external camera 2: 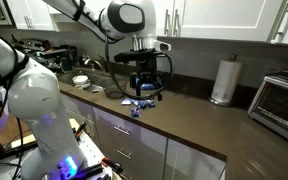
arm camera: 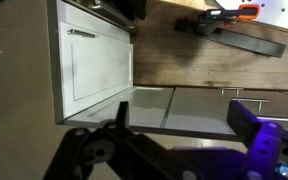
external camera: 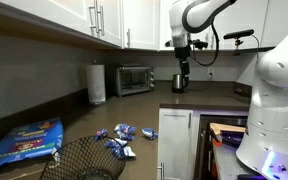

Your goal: Move the basket away from the sink

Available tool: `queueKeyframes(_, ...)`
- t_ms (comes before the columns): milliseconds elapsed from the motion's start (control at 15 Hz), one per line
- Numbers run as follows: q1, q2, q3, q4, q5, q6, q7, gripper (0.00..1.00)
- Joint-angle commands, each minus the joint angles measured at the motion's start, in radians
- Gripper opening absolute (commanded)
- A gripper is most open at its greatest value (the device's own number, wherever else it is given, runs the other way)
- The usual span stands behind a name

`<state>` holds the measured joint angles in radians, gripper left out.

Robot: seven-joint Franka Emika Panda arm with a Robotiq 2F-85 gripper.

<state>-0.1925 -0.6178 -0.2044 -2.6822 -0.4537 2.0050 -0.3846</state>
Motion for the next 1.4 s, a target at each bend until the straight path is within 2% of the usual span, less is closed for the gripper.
queueKeyframes(0,0.007,-0.001,-0.005,0.002,-0.003,-0.004,0.003,1.00)
queueKeyframes(333,0.020,0.007,-0.002,-0.002,0.010,0.008,0.003,1.00)
queueKeyframes(867,0.211,0.032,0.061,-0.026,0.158,0.105,-0.009,1.00)
queueKeyframes(1333,0.369,0.209,0.070,0.068,0.407,0.319,-0.036,1.00)
